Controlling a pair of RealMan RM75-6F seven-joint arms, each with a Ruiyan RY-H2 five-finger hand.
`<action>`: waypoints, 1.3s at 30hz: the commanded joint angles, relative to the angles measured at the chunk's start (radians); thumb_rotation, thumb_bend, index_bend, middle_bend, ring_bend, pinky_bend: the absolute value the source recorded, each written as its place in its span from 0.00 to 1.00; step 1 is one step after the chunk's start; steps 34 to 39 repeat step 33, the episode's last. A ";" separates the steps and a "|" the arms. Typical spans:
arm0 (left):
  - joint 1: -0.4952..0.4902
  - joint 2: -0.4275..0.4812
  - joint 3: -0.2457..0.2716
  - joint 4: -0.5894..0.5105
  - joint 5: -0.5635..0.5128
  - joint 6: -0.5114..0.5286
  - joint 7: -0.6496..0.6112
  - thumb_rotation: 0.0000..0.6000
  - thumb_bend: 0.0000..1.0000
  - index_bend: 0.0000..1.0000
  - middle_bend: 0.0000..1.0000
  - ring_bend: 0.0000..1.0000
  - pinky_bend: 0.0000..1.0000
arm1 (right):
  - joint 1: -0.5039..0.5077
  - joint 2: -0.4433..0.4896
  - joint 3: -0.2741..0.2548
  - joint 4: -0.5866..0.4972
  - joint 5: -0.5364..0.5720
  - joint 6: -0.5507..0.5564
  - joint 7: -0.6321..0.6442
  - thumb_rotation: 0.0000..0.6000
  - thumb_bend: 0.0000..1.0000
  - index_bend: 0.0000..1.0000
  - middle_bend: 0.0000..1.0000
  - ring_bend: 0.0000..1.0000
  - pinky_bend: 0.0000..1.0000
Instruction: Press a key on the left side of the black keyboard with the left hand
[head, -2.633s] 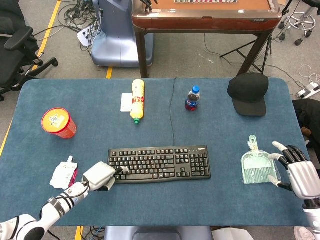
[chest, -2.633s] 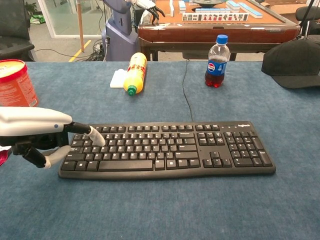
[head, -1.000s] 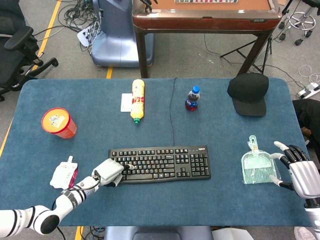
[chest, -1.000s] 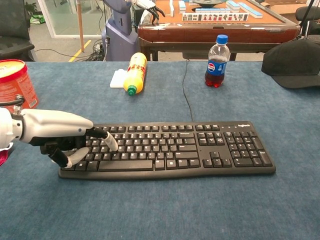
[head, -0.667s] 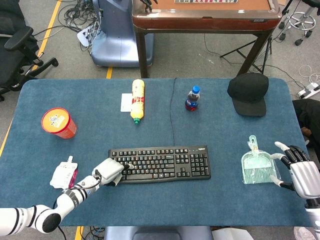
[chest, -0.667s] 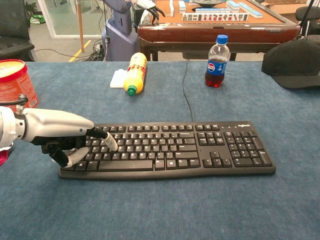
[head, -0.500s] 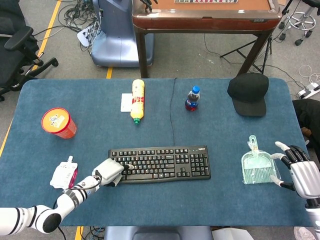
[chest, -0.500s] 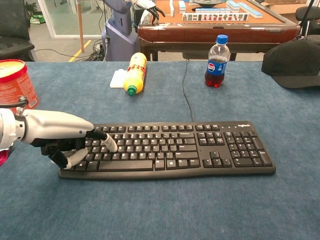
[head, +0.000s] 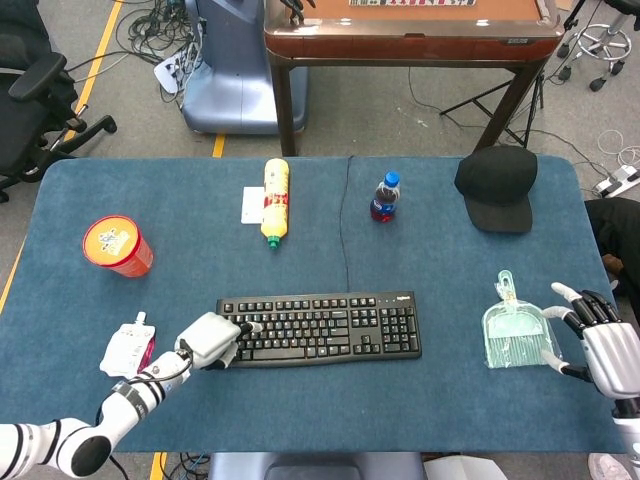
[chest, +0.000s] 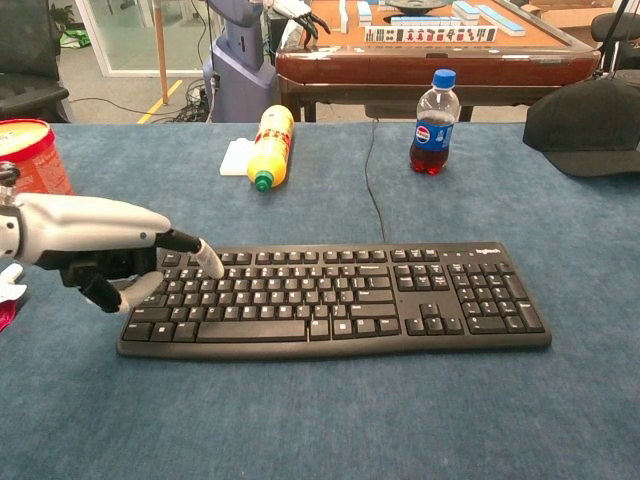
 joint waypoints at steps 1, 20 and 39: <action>0.065 0.046 0.007 -0.046 0.071 0.079 -0.061 1.00 0.70 0.17 0.85 0.90 1.00 | -0.001 0.001 -0.001 -0.002 -0.001 0.002 -0.002 1.00 0.01 0.38 0.17 0.17 0.17; 0.522 0.124 0.091 -0.033 0.247 0.607 -0.118 1.00 0.57 0.16 0.24 0.23 0.54 | 0.019 -0.011 -0.012 -0.074 -0.035 -0.025 -0.107 1.00 0.01 0.38 0.18 0.17 0.17; 0.645 0.062 0.063 0.083 0.281 0.673 -0.183 1.00 0.56 0.17 0.21 0.20 0.49 | 0.011 -0.013 -0.024 -0.093 -0.031 -0.031 -0.132 1.00 0.01 0.38 0.18 0.17 0.17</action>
